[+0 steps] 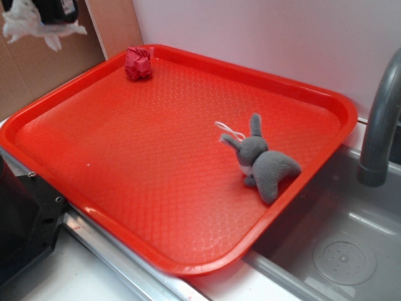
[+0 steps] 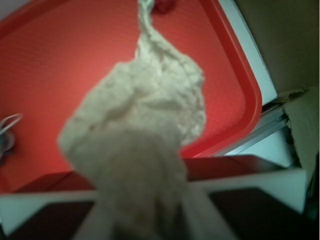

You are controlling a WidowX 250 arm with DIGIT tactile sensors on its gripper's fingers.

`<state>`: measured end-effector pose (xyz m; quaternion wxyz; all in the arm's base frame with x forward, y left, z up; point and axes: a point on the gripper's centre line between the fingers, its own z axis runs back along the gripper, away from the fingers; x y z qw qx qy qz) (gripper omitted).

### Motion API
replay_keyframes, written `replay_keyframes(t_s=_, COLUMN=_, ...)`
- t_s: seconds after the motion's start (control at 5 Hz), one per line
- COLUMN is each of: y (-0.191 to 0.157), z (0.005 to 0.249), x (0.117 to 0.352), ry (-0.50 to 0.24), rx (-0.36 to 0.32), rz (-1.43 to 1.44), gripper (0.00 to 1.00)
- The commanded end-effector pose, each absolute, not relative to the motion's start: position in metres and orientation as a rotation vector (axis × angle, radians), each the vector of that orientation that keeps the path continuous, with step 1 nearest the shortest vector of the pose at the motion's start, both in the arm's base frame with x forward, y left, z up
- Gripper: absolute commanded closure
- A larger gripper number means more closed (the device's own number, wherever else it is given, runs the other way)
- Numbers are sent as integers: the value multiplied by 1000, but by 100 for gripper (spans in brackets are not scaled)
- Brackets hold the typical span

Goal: Grab the white paper.

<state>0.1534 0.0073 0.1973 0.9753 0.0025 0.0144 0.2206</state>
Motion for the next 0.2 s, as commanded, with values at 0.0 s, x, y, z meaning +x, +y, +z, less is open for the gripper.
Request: replay_keyframes(t_s=0.0, y=-27, z=234, x=169, ry=-20, rx=6, rz=423, gripper=100)
